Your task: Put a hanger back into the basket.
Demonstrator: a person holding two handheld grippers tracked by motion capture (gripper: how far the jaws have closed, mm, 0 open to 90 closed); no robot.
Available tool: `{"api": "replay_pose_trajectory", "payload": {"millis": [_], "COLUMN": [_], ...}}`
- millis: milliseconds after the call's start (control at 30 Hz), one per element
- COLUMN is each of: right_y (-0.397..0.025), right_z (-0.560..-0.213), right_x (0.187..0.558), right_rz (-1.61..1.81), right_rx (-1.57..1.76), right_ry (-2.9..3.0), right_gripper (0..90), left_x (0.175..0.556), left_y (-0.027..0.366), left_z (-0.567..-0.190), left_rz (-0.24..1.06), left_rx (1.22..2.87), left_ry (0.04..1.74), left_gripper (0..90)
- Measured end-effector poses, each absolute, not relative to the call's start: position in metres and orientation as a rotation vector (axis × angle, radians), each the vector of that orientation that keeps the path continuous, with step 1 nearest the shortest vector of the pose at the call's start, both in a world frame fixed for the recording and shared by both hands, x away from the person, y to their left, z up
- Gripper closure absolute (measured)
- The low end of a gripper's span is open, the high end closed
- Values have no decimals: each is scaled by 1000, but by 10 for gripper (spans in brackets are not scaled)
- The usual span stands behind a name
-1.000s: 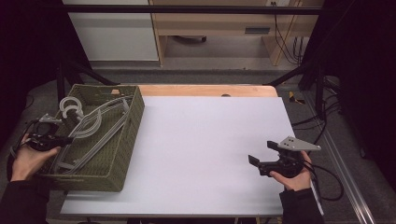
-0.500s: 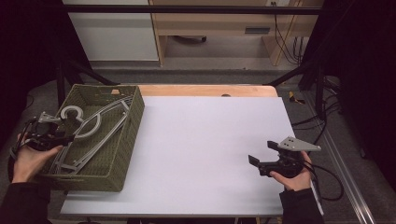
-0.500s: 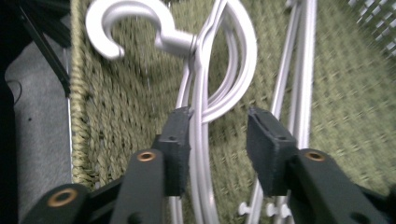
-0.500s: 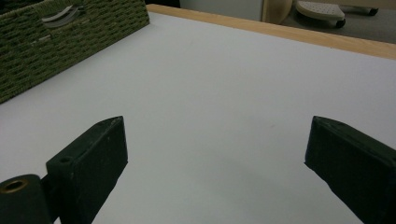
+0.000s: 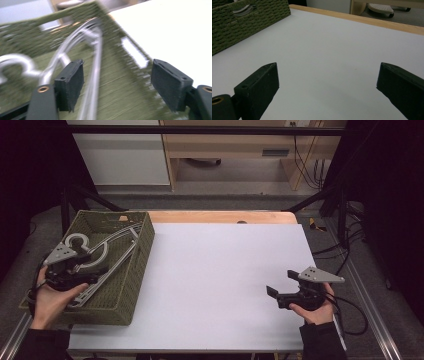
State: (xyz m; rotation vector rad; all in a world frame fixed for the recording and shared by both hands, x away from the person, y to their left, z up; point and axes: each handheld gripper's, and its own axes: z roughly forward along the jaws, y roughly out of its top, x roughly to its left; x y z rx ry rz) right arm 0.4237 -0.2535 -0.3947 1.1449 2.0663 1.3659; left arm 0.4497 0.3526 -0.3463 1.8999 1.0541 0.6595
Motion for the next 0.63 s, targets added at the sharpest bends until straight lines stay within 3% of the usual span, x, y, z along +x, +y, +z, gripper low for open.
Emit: {"api": "replay_pose_trajectory", "payload": {"millis": [300,633], "right_y": [-256,-258], "right_z": [-395,-396], "right_x": [422,419], "right_rz": [1378,1402], "right_rx": [1124,1095], "right_ry": [2062,2055], "right_gripper": [35,29], "left_x": [431,423], "left_y": [299,279], "left_z": [-360,-378], "left_rz": [565,550], "left_rx": [1886,1890], "left_ry": [894,838], "left_gripper": [138,105]}}
